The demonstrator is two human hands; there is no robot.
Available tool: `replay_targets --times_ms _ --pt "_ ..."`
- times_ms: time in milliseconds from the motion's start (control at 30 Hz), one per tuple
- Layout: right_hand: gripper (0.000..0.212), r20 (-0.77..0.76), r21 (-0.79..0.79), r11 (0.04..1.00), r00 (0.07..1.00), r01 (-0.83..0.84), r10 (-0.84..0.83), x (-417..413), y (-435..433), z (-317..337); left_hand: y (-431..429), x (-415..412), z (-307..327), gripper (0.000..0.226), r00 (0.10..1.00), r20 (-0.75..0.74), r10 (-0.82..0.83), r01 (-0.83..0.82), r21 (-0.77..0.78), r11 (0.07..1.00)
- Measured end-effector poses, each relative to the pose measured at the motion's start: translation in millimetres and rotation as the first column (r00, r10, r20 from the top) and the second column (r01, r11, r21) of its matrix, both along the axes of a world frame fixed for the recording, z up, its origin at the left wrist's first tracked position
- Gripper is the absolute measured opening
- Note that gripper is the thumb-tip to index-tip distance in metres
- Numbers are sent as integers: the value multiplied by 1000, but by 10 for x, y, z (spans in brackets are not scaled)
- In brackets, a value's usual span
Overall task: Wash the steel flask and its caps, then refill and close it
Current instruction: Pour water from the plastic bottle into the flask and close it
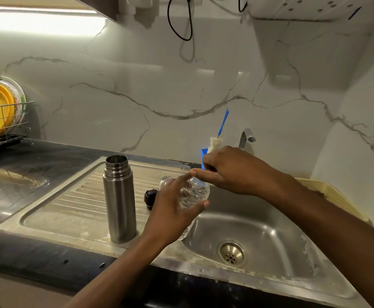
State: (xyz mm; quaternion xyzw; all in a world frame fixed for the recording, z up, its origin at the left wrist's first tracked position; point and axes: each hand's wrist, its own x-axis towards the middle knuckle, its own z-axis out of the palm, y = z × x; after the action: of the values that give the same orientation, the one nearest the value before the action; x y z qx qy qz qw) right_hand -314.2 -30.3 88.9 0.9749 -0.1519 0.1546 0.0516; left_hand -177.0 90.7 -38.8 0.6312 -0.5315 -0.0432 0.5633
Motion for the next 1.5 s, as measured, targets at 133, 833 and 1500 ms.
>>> replay_targets --times_ms 133,833,1500 --pt "50 -16 36 999 1000 -17 18 -74 -14 39 1 11 8 70 1000 14 -19 18 12 1000" --pt "40 187 218 971 972 99 -141 -380 -238 -220 -92 -109 117 78 999 -18 -27 27 -1 1000" --pt "69 296 815 579 829 40 -474 1121 -1304 -1199 -422 332 -347 60 949 -294 115 -114 19 993"
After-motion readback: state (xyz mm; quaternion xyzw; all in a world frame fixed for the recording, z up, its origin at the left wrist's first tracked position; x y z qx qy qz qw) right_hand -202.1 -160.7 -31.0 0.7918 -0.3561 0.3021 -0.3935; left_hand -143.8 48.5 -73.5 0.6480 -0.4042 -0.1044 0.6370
